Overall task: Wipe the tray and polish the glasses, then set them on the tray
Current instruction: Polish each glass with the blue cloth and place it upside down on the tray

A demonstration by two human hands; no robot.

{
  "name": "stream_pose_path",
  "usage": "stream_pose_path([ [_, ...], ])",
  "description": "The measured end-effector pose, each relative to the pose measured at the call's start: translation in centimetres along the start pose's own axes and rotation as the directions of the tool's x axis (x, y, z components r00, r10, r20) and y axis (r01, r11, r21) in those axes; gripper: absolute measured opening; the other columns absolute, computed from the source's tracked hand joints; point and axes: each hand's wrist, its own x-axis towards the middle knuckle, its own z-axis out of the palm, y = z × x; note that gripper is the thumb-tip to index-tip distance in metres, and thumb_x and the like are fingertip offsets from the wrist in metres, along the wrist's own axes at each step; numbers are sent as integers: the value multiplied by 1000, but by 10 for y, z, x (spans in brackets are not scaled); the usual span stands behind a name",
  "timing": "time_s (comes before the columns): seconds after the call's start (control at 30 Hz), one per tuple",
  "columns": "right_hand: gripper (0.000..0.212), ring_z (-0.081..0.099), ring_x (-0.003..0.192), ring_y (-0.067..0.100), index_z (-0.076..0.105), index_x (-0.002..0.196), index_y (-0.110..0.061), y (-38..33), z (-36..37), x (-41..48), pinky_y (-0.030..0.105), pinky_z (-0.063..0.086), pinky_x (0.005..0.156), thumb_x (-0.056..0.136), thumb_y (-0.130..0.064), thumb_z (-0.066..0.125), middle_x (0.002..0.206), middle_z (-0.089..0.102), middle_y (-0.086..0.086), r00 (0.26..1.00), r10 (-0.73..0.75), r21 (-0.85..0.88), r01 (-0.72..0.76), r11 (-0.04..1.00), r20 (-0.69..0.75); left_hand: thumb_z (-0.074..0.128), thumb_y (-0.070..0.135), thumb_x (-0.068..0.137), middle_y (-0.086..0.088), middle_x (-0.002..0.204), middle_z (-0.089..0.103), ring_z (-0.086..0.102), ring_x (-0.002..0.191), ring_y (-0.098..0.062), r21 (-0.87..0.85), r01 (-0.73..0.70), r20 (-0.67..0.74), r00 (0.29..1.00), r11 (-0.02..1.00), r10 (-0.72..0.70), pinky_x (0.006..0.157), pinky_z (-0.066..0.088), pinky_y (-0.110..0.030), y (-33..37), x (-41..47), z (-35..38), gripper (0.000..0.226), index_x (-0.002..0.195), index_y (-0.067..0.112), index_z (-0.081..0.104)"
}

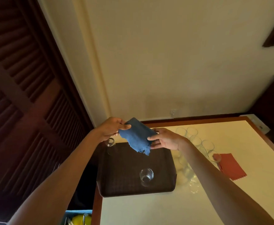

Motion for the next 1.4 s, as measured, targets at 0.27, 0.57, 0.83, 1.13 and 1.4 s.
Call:
stream_pose_path([
  [0.27, 60, 61, 114, 28, 50, 131, -22, -16, 15, 15, 41, 58, 87, 82, -11, 82, 127, 53, 17, 926, -230, 53, 256, 965, -299, 85, 1, 81, -9, 90, 66, 63, 74, -19, -65, -54, -200, 979, 996, 40, 63, 49, -30, 4, 2, -9, 38, 107, 14, 60],
  [0.57, 46, 60, 99, 10, 68, 117, -13, -27, 18, 16, 6, 42, 80, 75, -14, 87, 109, 66, -4, 794, -592, -713, 335, 616, -138, 95, 9, 69, -9, 99, 77, 74, 95, -26, 436, -134, -182, 955, 890, 233, 93, 60, -47, 14, -6, 3, 51, 115, 13, 76],
  [0.83, 19, 50, 67, 15, 60, 93, -6, -28, 3, 4, 23, 34, 57, 100, -24, 60, 78, 55, 4, 925, -378, -877, 153, 456, -35, 94, 27, 74, -7, 85, 77, 73, 85, -23, 613, -103, -187, 945, 783, 270, 79, 57, -39, 20, -13, 26, 30, 94, 8, 81],
  [1.13, 33, 52, 77, 18, 55, 102, -9, -24, -21, -13, 40, 57, 80, 106, -39, 42, 87, 52, 6, 996, -90, -857, 57, 511, 13, 84, 35, 84, 2, 69, 60, 54, 67, -13, 451, -67, -160, 975, 890, 155, 61, 40, -26, 17, -20, 44, 29, 78, 12, 68],
  [1.4, 32, 69, 91, 17, 66, 109, -12, -9, -24, -24, 29, 55, 83, 93, -40, 67, 98, 72, 2, 982, -44, -522, 134, 843, 182, 75, 18, 94, -10, 109, 76, 74, 97, -20, 28, -88, -27, 996, 996, 88, 76, 60, -29, 10, -33, 74, 27, 117, 6, 68],
])
